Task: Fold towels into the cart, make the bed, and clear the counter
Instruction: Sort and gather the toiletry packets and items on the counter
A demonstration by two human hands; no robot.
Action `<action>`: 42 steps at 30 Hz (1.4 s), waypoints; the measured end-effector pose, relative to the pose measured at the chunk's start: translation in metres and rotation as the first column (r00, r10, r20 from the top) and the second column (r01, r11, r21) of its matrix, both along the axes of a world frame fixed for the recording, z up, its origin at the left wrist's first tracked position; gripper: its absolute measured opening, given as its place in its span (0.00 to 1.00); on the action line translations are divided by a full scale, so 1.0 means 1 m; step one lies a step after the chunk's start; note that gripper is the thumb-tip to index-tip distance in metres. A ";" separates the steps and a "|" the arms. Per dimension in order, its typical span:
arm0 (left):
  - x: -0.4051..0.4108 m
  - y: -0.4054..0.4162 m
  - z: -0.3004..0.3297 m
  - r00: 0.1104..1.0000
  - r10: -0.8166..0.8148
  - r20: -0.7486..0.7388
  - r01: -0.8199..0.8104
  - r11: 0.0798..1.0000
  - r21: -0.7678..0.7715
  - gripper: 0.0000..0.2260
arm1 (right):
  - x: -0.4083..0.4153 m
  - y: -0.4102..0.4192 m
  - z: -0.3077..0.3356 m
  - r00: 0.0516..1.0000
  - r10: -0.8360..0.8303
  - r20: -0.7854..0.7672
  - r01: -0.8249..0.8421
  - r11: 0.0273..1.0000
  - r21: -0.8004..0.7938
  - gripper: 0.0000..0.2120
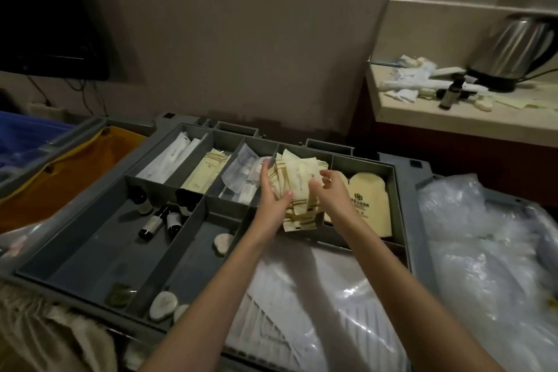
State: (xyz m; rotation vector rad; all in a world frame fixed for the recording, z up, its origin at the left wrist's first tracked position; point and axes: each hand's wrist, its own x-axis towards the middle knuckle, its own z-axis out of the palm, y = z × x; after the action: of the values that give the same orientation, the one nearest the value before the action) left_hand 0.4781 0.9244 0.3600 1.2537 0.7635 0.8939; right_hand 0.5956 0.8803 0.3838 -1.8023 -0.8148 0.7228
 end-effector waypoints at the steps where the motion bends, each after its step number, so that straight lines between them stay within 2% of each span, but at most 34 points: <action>1: 0.003 0.007 -0.002 1.000 0.000 -0.002 0.000 1.000 -0.021 0.38 | 0.003 0.005 -0.003 1.000 0.015 0.014 -0.015 0.999 -0.034 0.23; 4: 0.014 0.024 -0.009 1.000 0.005 -0.006 -0.005 0.993 -0.117 0.42 | 0.016 0.019 -0.010 0.997 0.071 0.035 -0.067 0.993 -0.097 0.23; 11: 0.044 0.047 -0.023 0.987 0.160 0.017 -0.150 0.951 -0.272 0.25 | 0.033 0.060 -0.017 0.971 0.224 0.078 -0.201 0.951 -0.233 0.20; 14: 0.050 0.059 -0.026 0.986 0.134 -0.102 -0.150 0.974 -0.173 0.23 | 0.038 0.074 -0.020 0.971 0.230 0.067 -0.205 0.941 -0.270 0.19; 17: 0.044 0.073 -0.037 0.955 0.090 -0.283 -0.111 0.992 -0.061 0.24 | 0.037 0.071 -0.029 0.966 0.251 0.057 -0.210 0.899 -0.384 0.16; 21: 0.042 0.081 -0.039 0.804 0.020 -0.594 0.025 0.997 0.068 0.25 | 0.035 0.071 -0.041 0.952 0.277 0.126 -0.187 0.860 -0.475 0.13; 24: 0.038 0.083 -0.037 0.771 0.038 -0.635 0.048 0.992 0.118 0.28 | 0.035 0.074 -0.045 0.950 0.285 0.130 -0.177 0.831 -0.528 0.12; 26: 0.035 0.088 -0.036 0.756 0.029 -0.653 0.048 0.994 0.100 0.23 | 0.034 0.074 -0.046 0.961 0.257 0.097 -0.167 0.826 -0.538 0.12; 27: 0.034 0.090 -0.036 0.721 0.031 -0.692 0.072 0.990 0.119 0.19 | 0.034 0.074 -0.046 0.966 0.245 0.080 -0.165 0.826 -0.539 0.12; 29: 0.034 0.095 -0.038 0.641 0.073 -0.764 0.138 0.968 0.209 0.15 | 0.032 0.072 -0.046 0.971 0.229 0.067 -0.158 0.826 -0.541 0.12; 31: 0.035 0.101 -0.041 0.598 0.102 -0.795 0.216 0.935 0.282 0.12 | 0.028 0.071 -0.046 0.975 0.209 0.075 -0.136 0.830 -0.540 0.12; 34: 0.036 0.107 -0.045 0.528 0.117 -0.841 0.364 0.864 0.348 0.13 | 0.022 0.071 -0.048 0.981 0.169 0.091 -0.095 0.840 -0.535 0.11; 35: 0.035 0.110 -0.047 0.536 0.133 -0.834 0.391 0.836 0.385 0.16 | 0.019 0.072 -0.050 0.983 0.156 0.095 -0.082 0.844 -0.529 0.10; 38: 0.033 0.112 -0.045 0.644 0.126 -0.755 0.398 0.788 0.470 0.28 | 0.011 0.074 -0.049 0.983 0.128 0.132 -0.044 0.860 -0.508 0.12; 40: 0.036 0.114 -0.037 0.687 0.066 -0.724 0.416 0.781 0.467 0.25 | 0.008 0.077 -0.049 0.976 0.146 0.163 -0.043 0.859 -0.511 0.14; 42: 0.039 0.116 -0.037 0.678 0.014 -0.735 0.487 0.741 0.463 0.17 | 0.009 0.077 -0.051 0.966 0.174 0.189 -0.053 0.855 -0.516 0.13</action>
State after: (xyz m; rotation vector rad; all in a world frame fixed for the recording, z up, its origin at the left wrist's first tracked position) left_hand 0.5170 1.0405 0.3235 2.3434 0.8636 0.3967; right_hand 0.6051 0.9576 0.3331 -2.3641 -0.9517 0.8770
